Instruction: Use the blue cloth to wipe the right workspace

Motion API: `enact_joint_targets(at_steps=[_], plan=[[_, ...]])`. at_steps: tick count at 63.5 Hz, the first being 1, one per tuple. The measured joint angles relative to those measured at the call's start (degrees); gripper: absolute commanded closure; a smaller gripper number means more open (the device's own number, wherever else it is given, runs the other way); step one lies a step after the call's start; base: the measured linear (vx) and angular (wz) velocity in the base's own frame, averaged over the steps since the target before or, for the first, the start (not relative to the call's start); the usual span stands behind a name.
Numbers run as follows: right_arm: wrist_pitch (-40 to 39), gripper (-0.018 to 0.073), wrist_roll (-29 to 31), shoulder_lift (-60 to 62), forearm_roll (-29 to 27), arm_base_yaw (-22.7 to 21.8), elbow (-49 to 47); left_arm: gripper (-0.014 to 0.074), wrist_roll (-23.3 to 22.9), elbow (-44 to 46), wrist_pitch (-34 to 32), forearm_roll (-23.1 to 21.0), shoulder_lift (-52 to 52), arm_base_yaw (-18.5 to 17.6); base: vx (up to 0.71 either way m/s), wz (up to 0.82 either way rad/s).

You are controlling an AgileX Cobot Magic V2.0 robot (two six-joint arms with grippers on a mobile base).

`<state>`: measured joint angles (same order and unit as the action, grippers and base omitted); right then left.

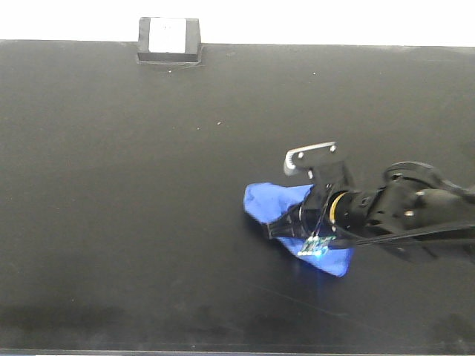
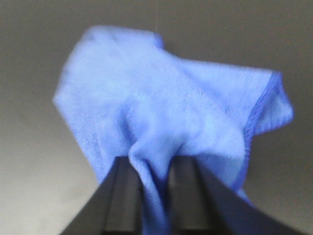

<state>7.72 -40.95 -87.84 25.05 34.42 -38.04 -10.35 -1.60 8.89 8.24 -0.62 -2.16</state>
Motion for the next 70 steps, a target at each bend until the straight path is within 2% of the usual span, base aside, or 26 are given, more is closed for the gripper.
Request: enact_joint_targets(at_steps=[6,11,35,57,64,70], plan=[[0.3,0.0044,0.0,2.9,-0.2,0.0,0.0,0.0602,0.0,0.0,0.0,0.0,0.0,0.0,0.0,0.0],[1.0,0.0017,0.0,6.1,-0.2,0.0,0.0,0.0602,0.0,0.0,0.0,0.0,0.0,0.0,0.0,0.0],[14.0,0.0019,0.0,29.9,-0.5,0.0,0.1,0.0602,0.0,0.0,0.0,0.0,0.0,0.0,0.0,0.0],[16.0,0.0019,0.0,40.5,-0.9,0.0,0.1,0.0602,0.0,0.0,0.0,0.0,0.0,0.0,0.0,0.0],[18.2,0.0055,0.0,42.5,-1.2,-0.2,0.4,0.0602,0.0,0.0,0.0,0.0,0.0,0.0,0.0,0.0],[20.8,0.0161,0.5,46.2,-3.7,-2.4,2.1,0.0602,0.0,0.0,0.0,0.0,0.0,0.0,0.0,0.0]])
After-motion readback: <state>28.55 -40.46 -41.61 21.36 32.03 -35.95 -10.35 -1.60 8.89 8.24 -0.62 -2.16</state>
